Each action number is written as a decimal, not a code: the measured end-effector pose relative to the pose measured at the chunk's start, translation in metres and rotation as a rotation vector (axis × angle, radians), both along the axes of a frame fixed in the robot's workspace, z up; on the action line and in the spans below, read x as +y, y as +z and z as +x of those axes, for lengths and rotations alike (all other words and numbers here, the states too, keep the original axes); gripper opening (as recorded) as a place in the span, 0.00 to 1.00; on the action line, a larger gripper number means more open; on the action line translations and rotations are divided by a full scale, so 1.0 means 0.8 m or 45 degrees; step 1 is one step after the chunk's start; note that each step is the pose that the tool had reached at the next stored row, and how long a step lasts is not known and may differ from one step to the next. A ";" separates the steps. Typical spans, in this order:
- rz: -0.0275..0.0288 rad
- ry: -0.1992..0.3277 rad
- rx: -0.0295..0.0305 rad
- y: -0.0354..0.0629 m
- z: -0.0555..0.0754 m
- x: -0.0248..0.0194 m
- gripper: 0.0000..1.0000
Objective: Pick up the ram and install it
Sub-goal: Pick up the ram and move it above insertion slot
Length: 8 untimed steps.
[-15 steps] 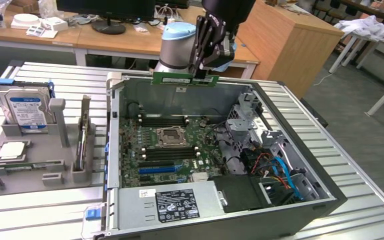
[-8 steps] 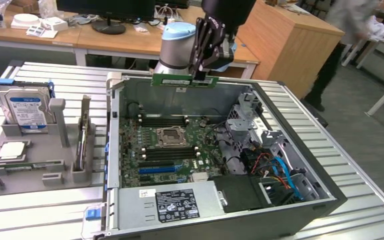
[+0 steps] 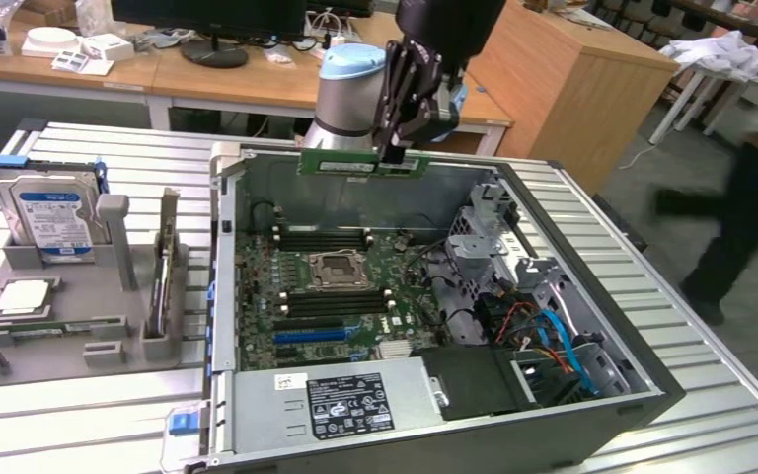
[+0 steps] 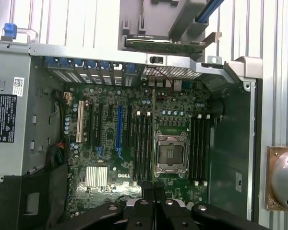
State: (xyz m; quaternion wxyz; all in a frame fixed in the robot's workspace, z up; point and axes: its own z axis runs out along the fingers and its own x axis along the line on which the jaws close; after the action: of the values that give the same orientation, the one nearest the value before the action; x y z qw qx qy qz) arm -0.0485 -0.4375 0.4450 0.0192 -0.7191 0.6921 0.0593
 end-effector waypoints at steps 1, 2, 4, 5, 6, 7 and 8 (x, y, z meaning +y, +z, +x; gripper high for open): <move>0.0000 0.000 -0.0001 -0.001 0.000 0.0000 0.12; 0.0000 0.000 -0.0001 -0.003 0.000 0.0000 0.12; 0.0000 0.000 0.0000 -0.006 0.000 0.0000 0.12; 0.0000 0.000 -0.0001 -0.007 0.000 0.0000 0.12; 0.0000 0.000 -0.0001 -0.009 0.000 0.0000 0.12; -0.0001 0.000 -0.0001 -0.010 0.000 0.0000 0.12; 0.0000 0.000 -0.0002 -0.011 0.000 0.0000 0.12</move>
State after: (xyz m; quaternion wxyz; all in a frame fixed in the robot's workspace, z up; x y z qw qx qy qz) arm -0.0485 -0.4375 0.4360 0.0193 -0.7191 0.6921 0.0593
